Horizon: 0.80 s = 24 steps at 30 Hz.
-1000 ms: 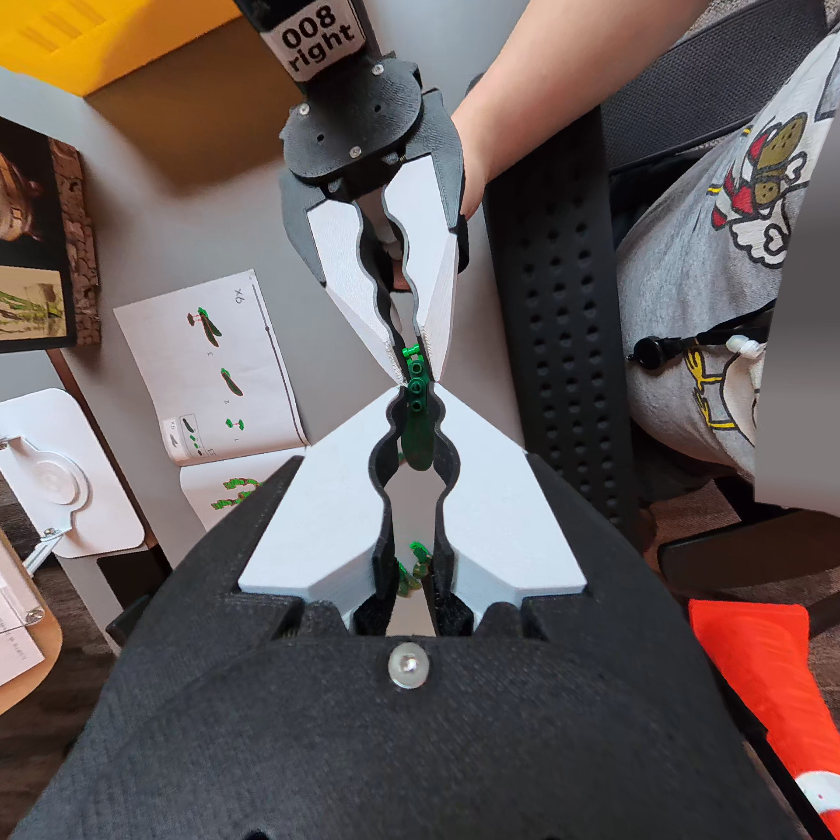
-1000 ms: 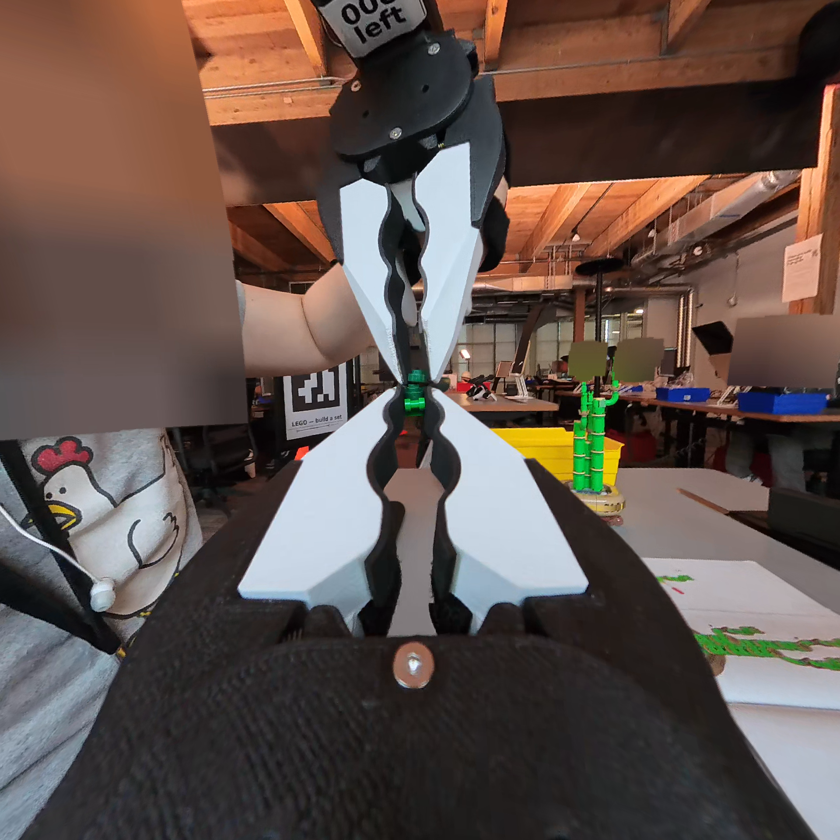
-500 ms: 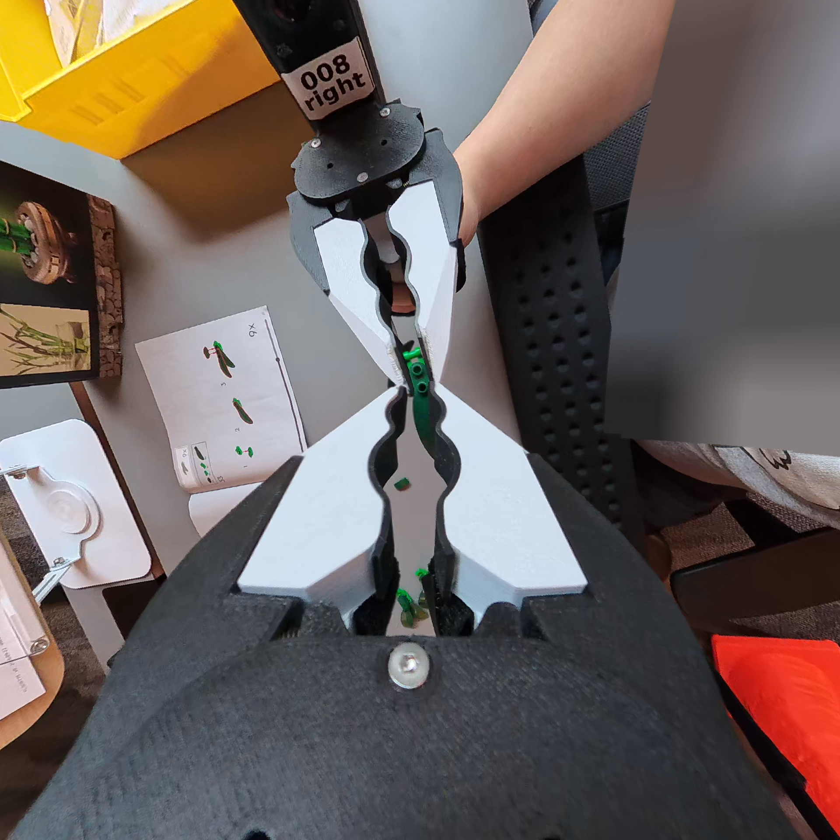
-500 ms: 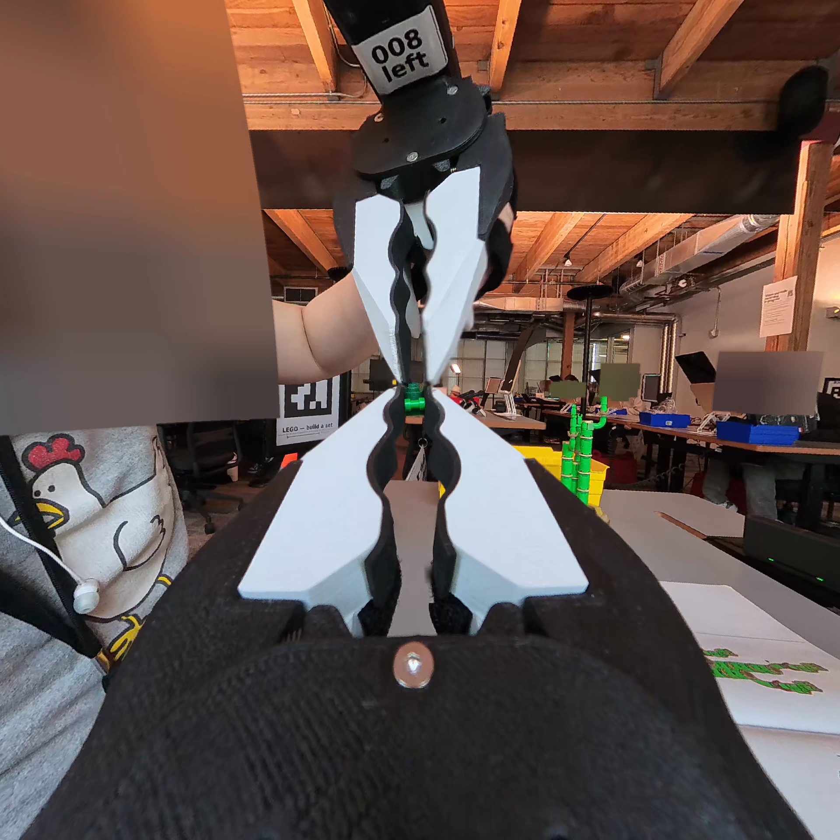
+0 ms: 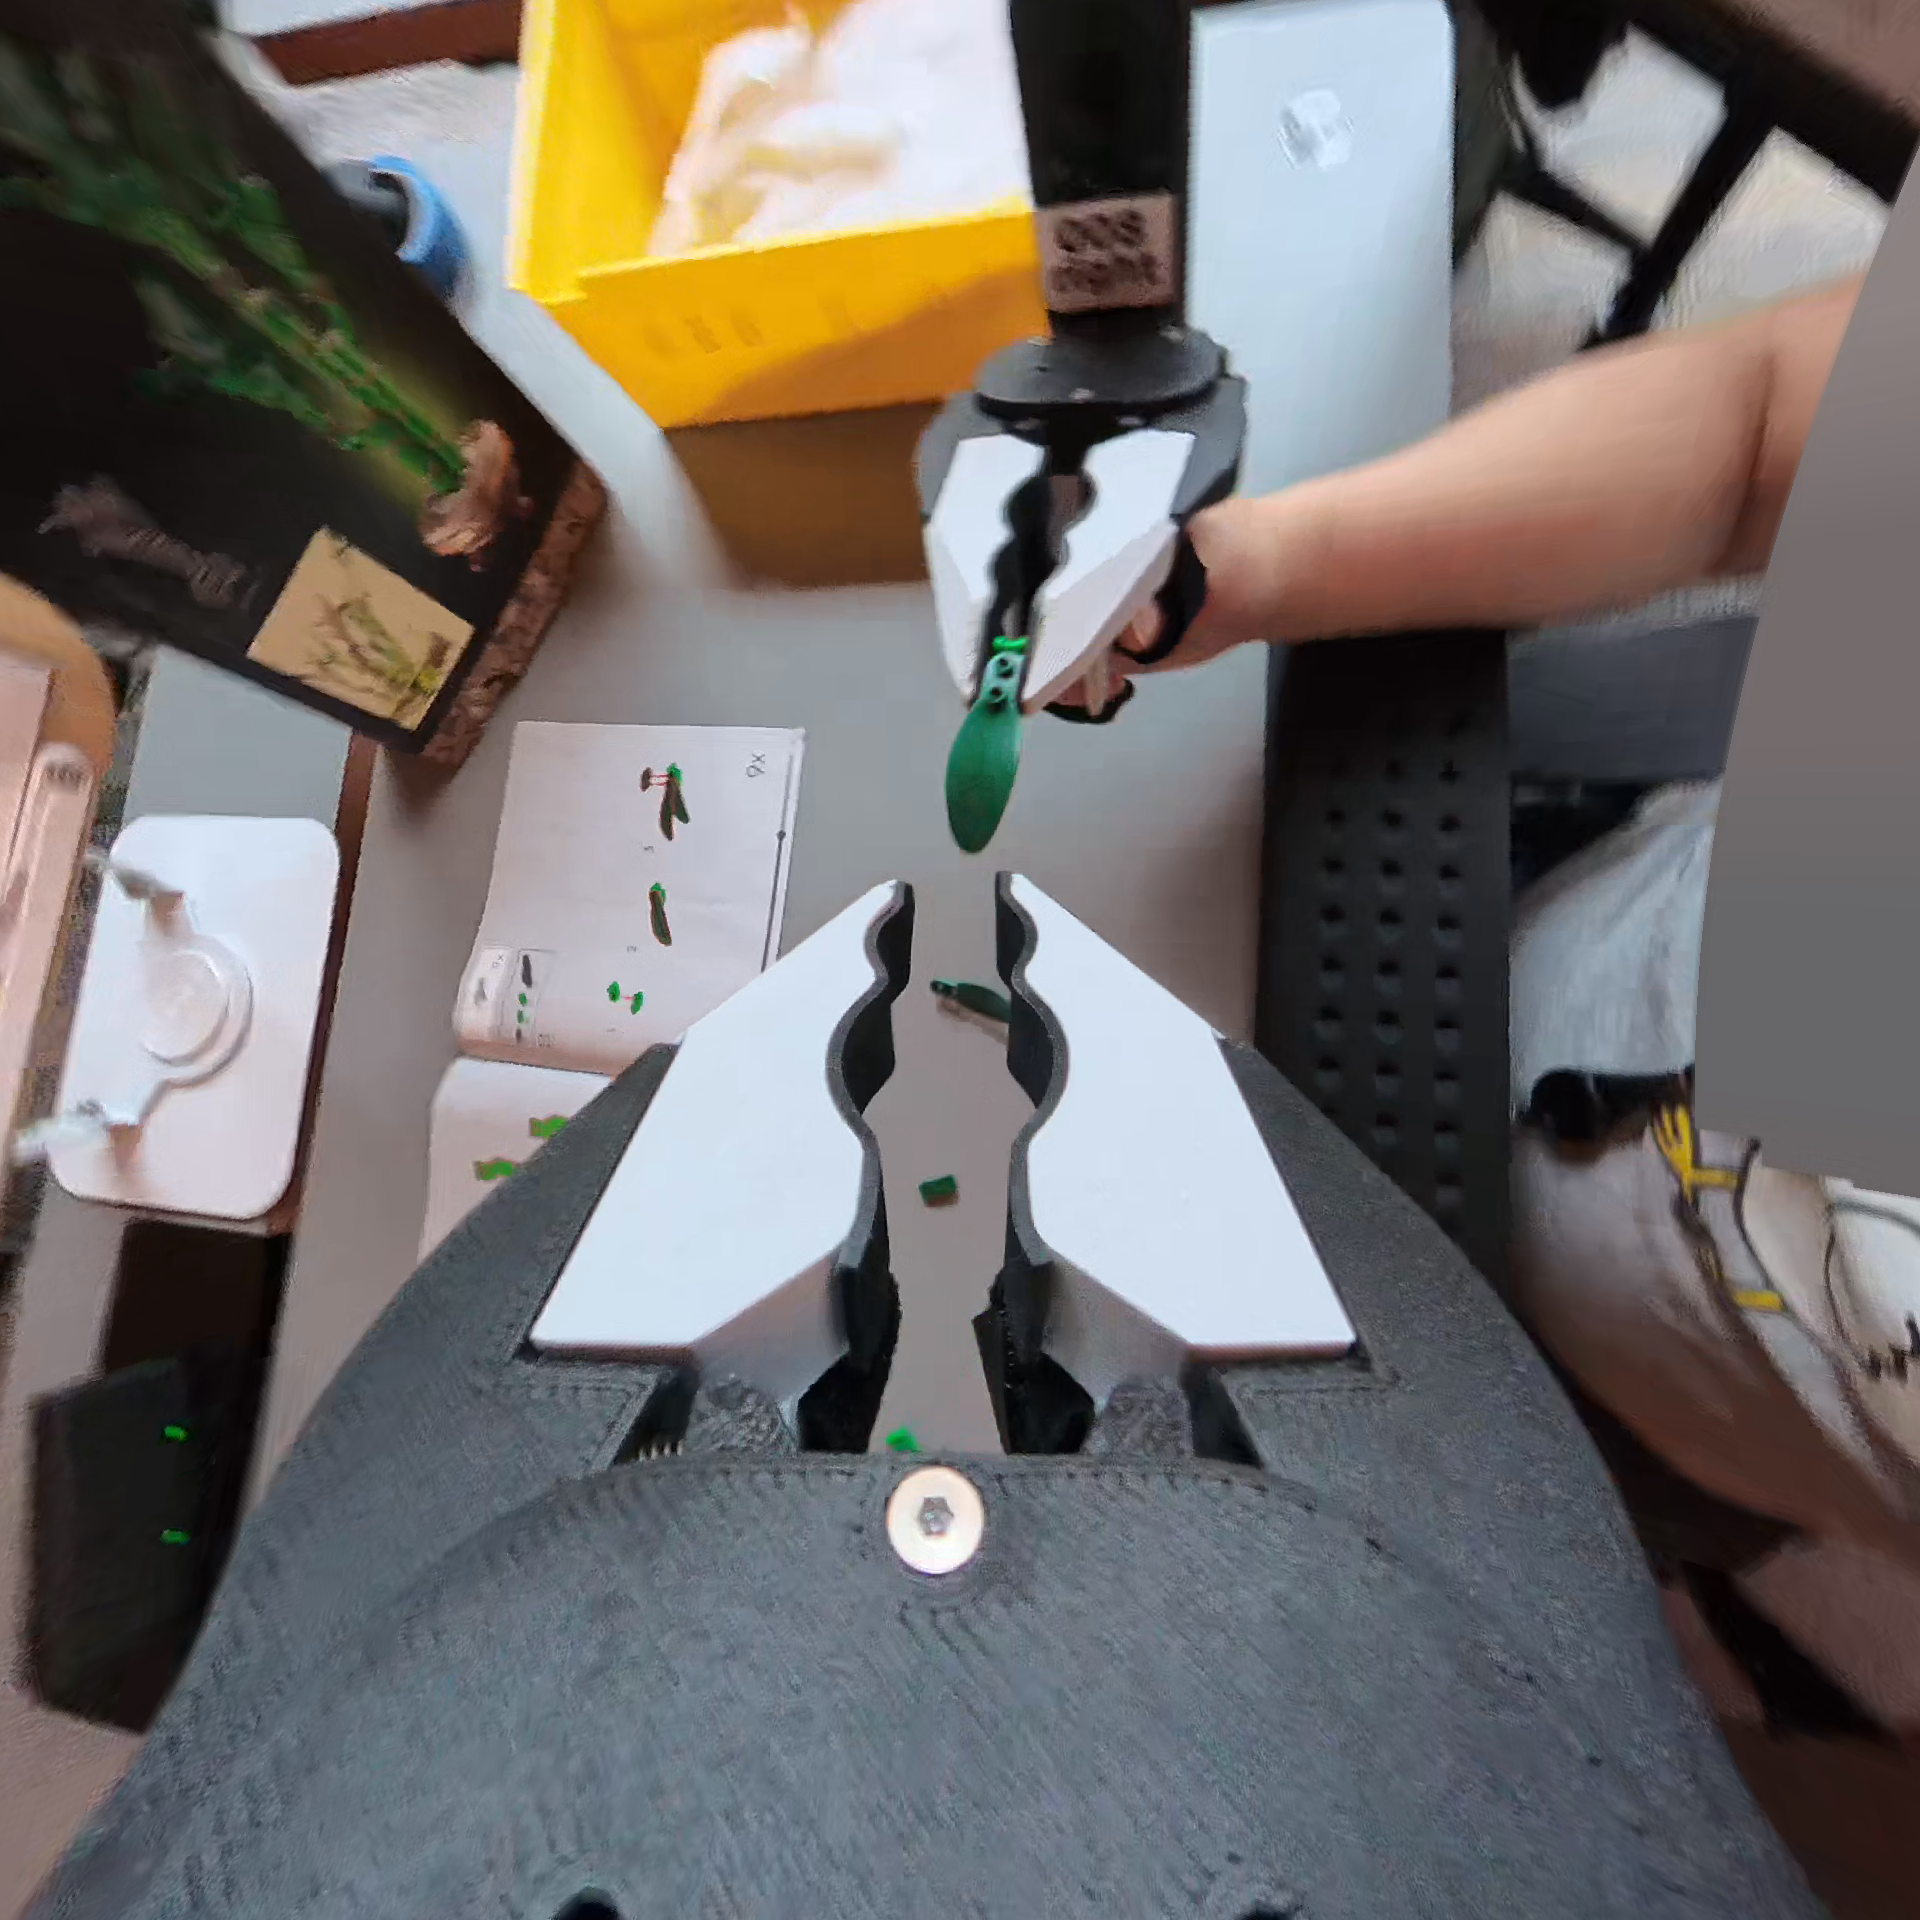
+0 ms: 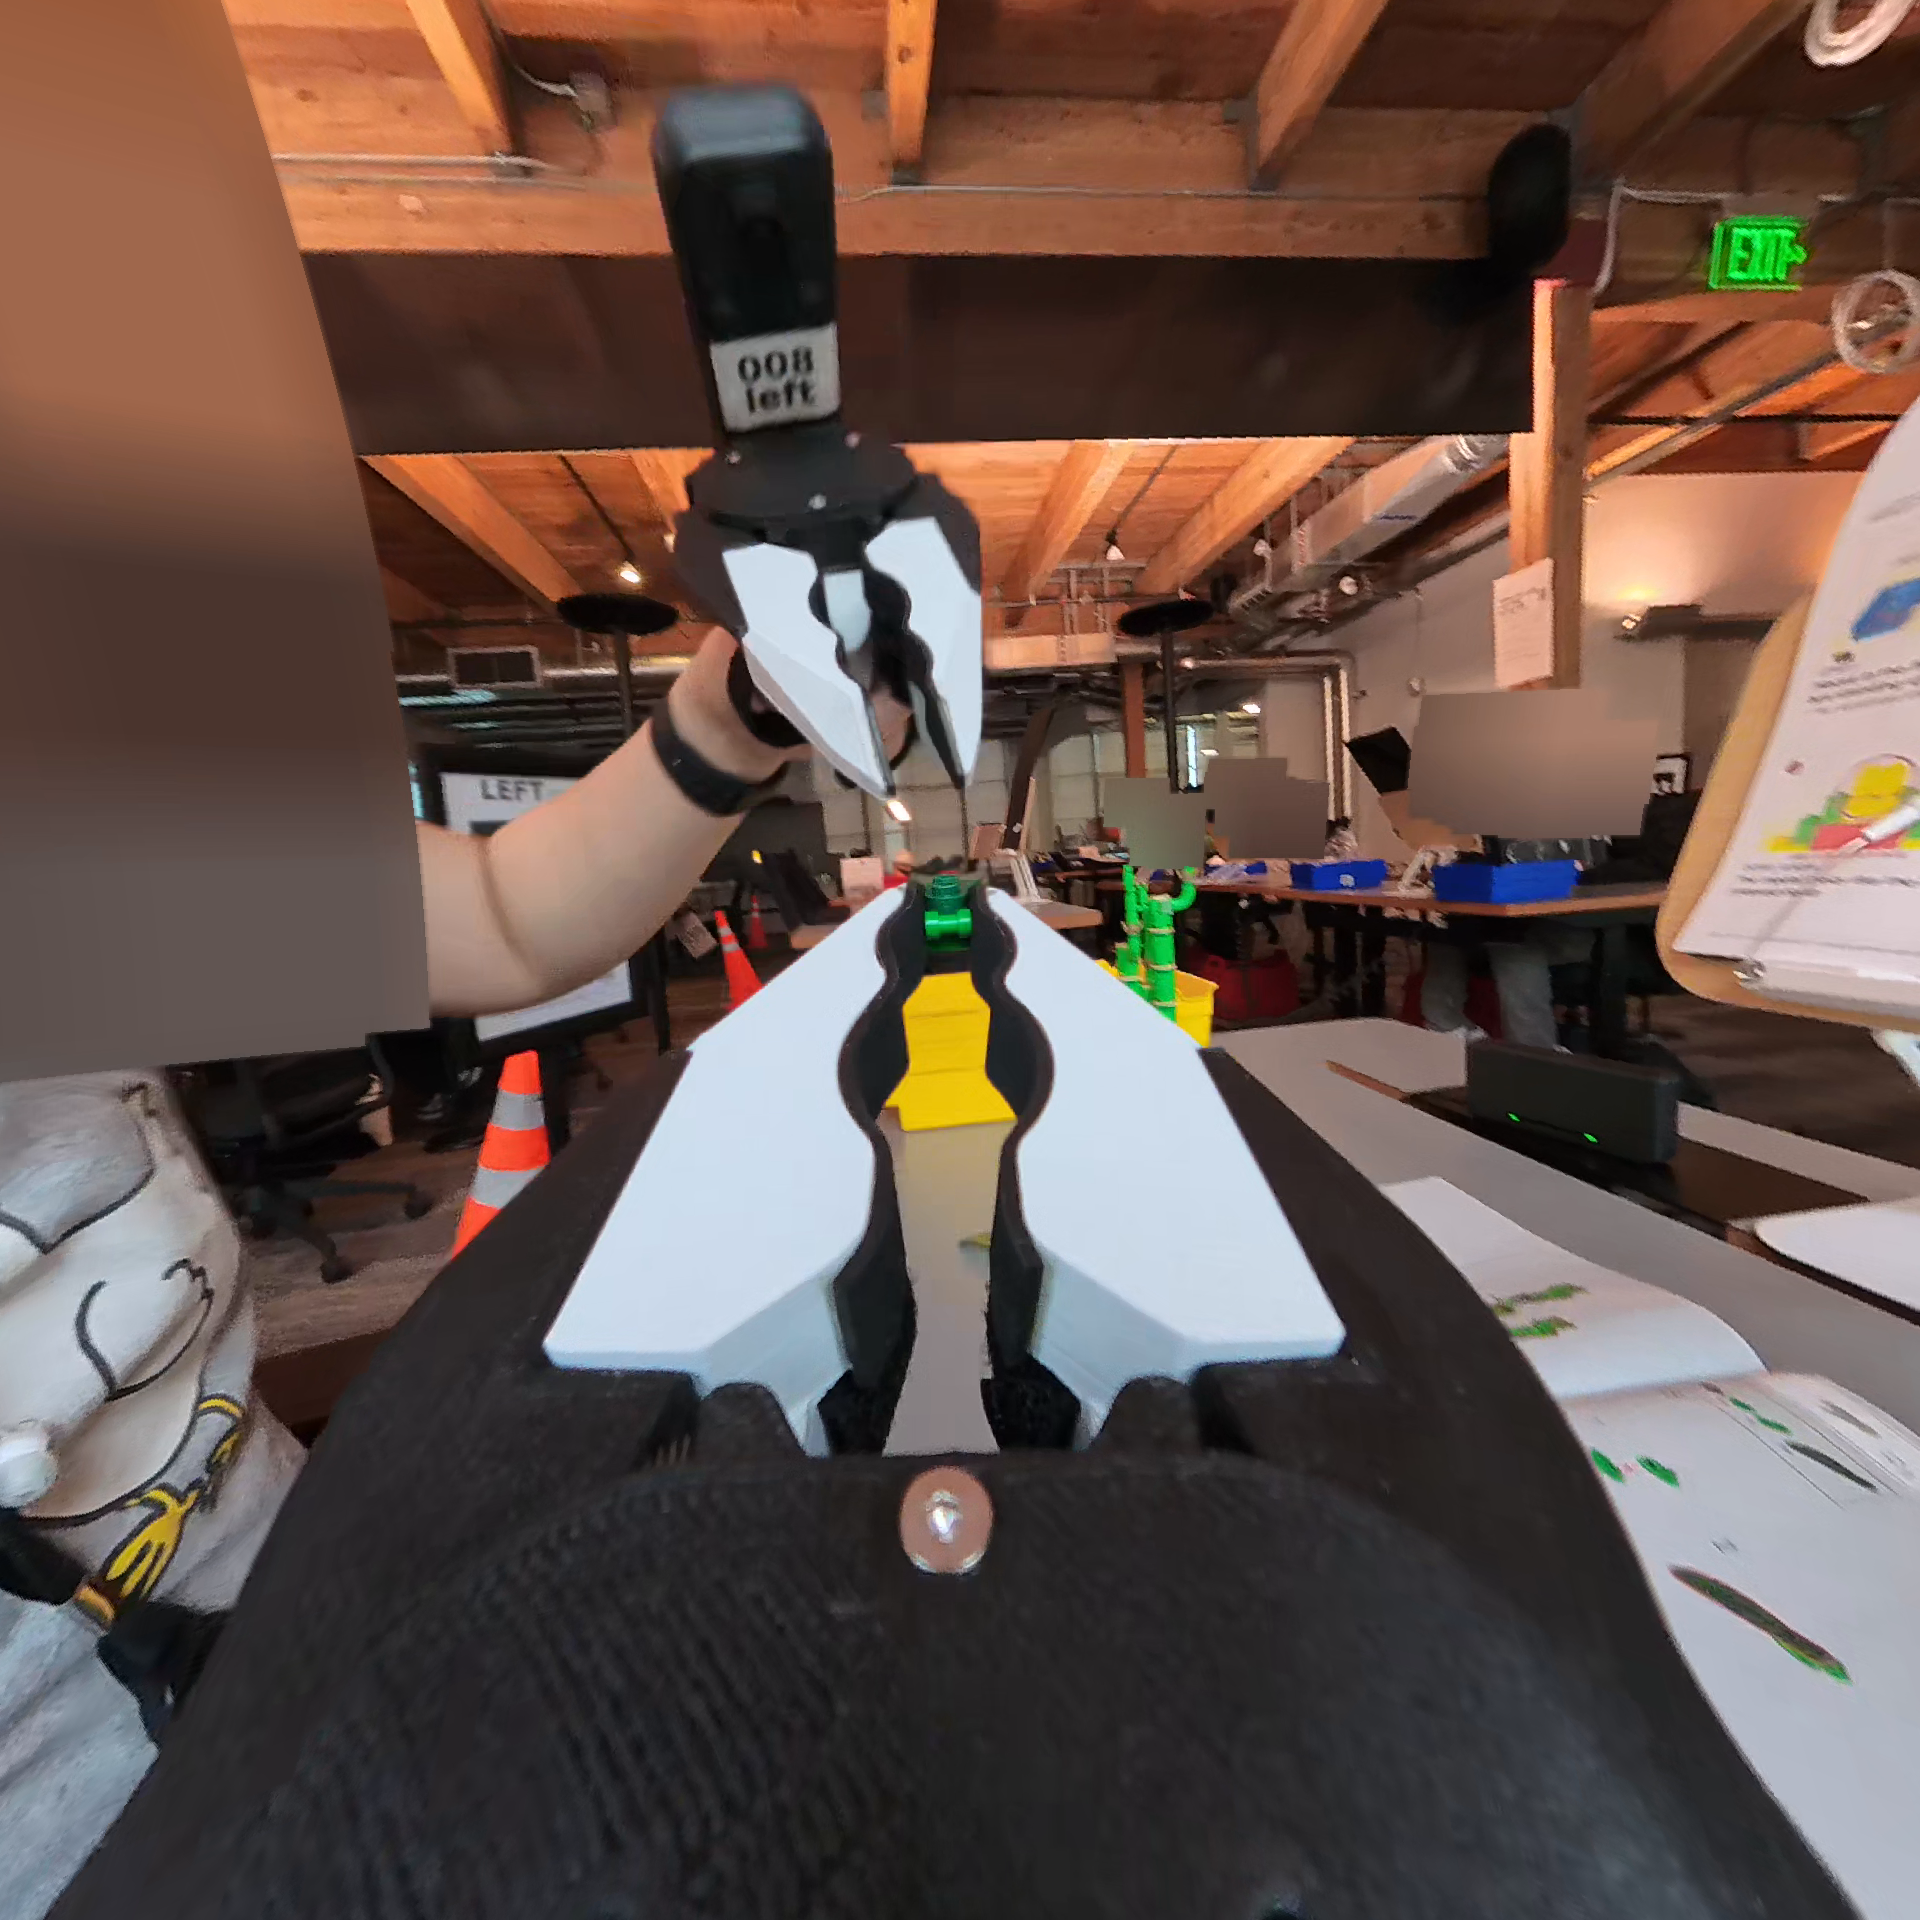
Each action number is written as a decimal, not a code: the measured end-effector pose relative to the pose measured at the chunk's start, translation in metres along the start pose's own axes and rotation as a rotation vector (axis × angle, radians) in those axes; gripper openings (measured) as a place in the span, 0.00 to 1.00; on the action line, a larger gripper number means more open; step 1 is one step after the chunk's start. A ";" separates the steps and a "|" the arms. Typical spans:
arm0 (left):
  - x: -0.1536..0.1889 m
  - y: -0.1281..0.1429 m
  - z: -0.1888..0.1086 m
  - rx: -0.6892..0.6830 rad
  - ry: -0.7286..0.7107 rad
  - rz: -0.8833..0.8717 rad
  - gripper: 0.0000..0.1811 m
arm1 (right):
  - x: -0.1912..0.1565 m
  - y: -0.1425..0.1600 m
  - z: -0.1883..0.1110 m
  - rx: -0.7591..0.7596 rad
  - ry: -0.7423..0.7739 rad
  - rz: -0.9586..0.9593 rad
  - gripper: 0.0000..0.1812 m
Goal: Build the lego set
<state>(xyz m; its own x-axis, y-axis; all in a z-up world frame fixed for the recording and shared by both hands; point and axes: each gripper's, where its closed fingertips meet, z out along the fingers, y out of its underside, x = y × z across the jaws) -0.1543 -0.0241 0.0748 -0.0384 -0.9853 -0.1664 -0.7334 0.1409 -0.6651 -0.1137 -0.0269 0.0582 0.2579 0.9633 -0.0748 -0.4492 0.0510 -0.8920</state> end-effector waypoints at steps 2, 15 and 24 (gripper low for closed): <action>-0.007 0.029 -0.004 0.079 -0.044 -0.134 0.11 | 0.007 0.006 0.000 -0.046 0.040 -0.010 0.03; 0.019 0.148 0.128 0.075 -0.192 -0.338 0.19 | 0.039 0.023 -0.014 -0.192 0.217 -0.104 0.03; 0.028 0.155 0.163 -0.211 -0.155 0.401 0.13 | 0.038 0.025 -0.016 -0.208 0.184 -0.092 0.03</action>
<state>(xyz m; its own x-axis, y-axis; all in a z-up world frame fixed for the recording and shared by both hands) -0.1585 -0.0144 -0.1515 -0.2567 -0.8289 -0.4970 -0.8035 0.4688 -0.3669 -0.1015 0.0066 0.0257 0.4488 0.8921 -0.0520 -0.2366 0.0625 -0.9696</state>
